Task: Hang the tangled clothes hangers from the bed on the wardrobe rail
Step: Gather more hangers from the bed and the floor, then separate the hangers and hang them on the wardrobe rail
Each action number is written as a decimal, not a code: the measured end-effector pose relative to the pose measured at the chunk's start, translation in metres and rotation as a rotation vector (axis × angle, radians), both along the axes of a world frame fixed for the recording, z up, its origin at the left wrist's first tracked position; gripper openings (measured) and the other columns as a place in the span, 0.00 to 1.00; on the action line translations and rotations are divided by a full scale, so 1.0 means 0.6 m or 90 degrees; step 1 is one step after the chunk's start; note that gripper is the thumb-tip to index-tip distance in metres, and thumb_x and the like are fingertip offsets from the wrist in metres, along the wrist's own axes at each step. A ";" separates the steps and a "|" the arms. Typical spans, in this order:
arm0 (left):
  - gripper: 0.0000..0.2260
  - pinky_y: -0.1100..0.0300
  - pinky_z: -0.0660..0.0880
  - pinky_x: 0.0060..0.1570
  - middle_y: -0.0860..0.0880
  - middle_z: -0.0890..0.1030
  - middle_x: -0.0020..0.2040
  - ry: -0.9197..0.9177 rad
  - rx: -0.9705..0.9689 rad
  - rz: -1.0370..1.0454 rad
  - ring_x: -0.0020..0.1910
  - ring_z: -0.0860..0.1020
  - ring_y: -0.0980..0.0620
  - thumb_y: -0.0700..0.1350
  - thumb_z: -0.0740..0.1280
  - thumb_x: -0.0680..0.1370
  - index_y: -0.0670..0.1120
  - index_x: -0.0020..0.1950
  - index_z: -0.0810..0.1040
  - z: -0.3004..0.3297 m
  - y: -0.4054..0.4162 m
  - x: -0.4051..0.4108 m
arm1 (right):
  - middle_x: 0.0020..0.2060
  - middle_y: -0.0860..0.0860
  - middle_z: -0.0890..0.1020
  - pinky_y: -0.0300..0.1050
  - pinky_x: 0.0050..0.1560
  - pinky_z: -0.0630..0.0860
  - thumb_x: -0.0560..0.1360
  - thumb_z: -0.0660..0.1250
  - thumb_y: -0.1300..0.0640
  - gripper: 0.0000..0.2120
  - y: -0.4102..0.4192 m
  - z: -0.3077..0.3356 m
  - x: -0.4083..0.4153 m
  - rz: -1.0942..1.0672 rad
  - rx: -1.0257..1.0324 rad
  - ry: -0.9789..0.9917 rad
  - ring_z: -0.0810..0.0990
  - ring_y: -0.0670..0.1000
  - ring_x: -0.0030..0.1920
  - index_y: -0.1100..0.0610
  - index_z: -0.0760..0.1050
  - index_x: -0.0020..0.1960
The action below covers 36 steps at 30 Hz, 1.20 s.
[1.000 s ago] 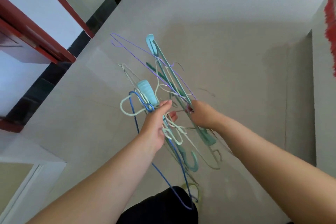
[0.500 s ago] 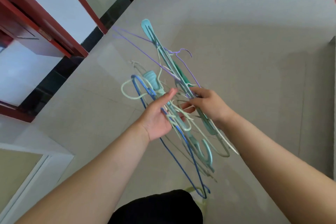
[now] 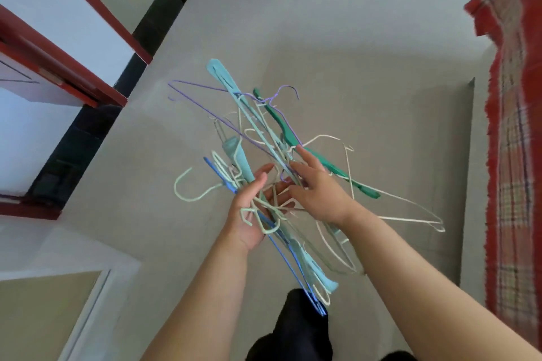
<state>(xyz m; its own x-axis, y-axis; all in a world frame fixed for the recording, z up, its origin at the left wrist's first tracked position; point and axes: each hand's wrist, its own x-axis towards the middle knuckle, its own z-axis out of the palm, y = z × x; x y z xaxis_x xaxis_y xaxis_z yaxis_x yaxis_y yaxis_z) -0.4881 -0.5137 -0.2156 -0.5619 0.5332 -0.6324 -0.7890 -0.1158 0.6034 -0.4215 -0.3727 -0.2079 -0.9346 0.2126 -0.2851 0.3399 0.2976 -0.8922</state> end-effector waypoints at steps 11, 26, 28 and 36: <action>0.42 0.41 0.67 0.65 0.40 0.75 0.65 0.011 0.263 0.047 0.64 0.74 0.40 0.60 0.72 0.71 0.47 0.78 0.56 0.393 -0.225 0.074 | 0.77 0.47 0.38 0.31 0.60 0.60 0.77 0.63 0.43 0.25 -0.184 0.434 0.011 0.166 -0.004 -0.085 0.69 0.50 0.69 0.46 0.66 0.72; 0.39 0.48 0.77 0.49 0.35 0.80 0.47 0.047 0.134 0.263 0.43 0.80 0.40 0.51 0.81 0.55 0.39 0.63 0.78 0.711 -0.581 0.261 | 0.59 0.49 0.75 0.51 0.60 0.73 0.75 0.60 0.39 0.22 -0.534 0.737 0.177 0.294 0.229 0.053 0.76 0.53 0.58 0.52 0.73 0.63; 0.37 0.48 0.79 0.45 0.35 0.81 0.44 0.036 0.141 0.289 0.40 0.81 0.40 0.46 0.80 0.55 0.39 0.63 0.77 0.732 -0.644 0.270 | 0.53 0.48 0.77 0.49 0.55 0.75 0.76 0.62 0.40 0.18 -0.584 0.762 0.178 0.293 0.237 0.082 0.78 0.51 0.52 0.53 0.76 0.55; 0.32 0.40 0.68 0.65 0.33 0.80 0.54 0.070 0.141 0.335 0.49 0.81 0.36 0.46 0.82 0.59 0.42 0.61 0.78 0.791 -0.889 0.265 | 0.63 0.37 0.74 0.49 0.58 0.77 0.76 0.60 0.38 0.17 -0.832 0.788 0.162 0.347 0.128 0.155 0.78 0.43 0.56 0.43 0.74 0.61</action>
